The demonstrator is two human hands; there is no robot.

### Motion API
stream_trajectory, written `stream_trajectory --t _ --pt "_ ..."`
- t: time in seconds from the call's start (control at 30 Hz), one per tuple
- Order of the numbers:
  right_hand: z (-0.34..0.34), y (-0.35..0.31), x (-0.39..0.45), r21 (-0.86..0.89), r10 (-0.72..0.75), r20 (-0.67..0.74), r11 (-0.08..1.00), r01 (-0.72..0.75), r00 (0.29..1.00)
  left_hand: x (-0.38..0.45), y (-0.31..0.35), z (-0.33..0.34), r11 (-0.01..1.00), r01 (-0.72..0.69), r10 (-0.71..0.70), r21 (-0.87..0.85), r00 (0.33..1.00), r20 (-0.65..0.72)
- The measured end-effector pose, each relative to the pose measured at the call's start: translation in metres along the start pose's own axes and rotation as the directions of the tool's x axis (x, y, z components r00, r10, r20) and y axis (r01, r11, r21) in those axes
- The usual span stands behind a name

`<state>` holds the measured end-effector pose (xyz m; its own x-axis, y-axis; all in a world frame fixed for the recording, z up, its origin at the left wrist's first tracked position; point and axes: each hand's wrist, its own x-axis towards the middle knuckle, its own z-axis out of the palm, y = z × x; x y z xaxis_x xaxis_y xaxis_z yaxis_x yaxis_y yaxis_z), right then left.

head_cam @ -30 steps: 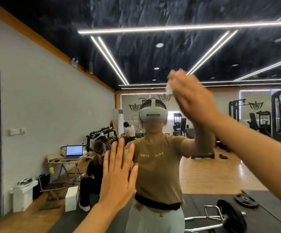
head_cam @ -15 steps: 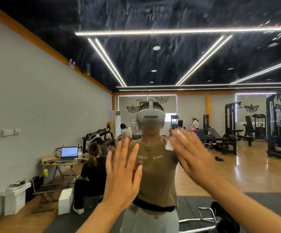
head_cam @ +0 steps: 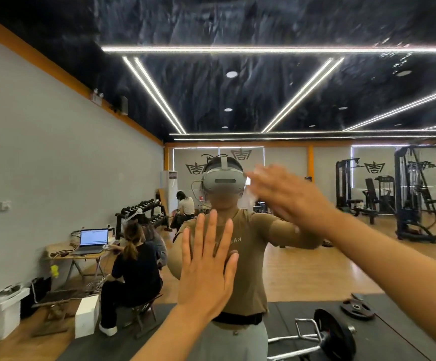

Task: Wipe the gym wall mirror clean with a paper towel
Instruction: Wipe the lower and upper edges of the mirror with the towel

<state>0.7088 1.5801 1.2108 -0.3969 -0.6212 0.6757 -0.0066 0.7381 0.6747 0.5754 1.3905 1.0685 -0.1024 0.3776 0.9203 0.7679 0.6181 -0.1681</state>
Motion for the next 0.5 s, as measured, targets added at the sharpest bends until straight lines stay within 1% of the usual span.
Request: stream_trajectory --t 0.03,0.07,0.1,0.13,0.17,0.2,0.23,0.3,0.5 --pt "-0.005 0.013 0.02 -0.015 0.104 -0.074 0.994 -0.106 0.992 0.001 0.0 0.001 1.0 0.001 -0.001 0.003 1.0 -0.006" --pt "-0.011 0.022 0.038 -0.011 0.25 -0.155 0.967 -0.254 0.956 0.0 0.0 0.001 1.0 0.003 -0.003 0.001 1.0 -0.013" --pt "-0.015 0.029 0.054 0.016 0.398 -0.231 0.914 -0.405 0.888 0.0 0.0 0.002 1.0 0.005 -0.004 0.001 1.0 -0.02" --pt "-0.015 0.031 0.065 0.054 0.511 -0.289 0.853 -0.52 0.809 0.0 0.0 0.002 1.0 0.004 -0.004 -0.002 1.0 -0.022" --pt "-0.013 0.029 0.071 0.082 0.578 -0.332 0.805 -0.588 0.745 0.0 0.001 0.002 1.0 0.004 -0.004 -0.008 1.0 -0.023" --pt "-0.009 0.023 0.072 0.096 0.614 -0.359 0.774 -0.626 0.704 0.001 0.0 0.002 1.0 0.004 -0.005 -0.011 1.0 -0.024" --pt "-0.004 0.015 0.068 0.103 0.632 -0.369 0.757 -0.646 0.682 0.001 0.0 0.002 1.0 0.006 -0.007 -0.012 1.0 -0.027" --pt "0.009 -0.01 0.049 0.106 0.632 -0.36 0.759 -0.643 0.686 0.001 0.0 0.003 1.0 0.007 -0.007 -0.011 0.999 -0.038" --pt "0.048 -0.105 -0.043 0.086 0.572 -0.278 0.815 -0.573 0.772 0.001 0.001 0.002 0.998 0.007 -0.009 -0.055 0.999 -0.034"
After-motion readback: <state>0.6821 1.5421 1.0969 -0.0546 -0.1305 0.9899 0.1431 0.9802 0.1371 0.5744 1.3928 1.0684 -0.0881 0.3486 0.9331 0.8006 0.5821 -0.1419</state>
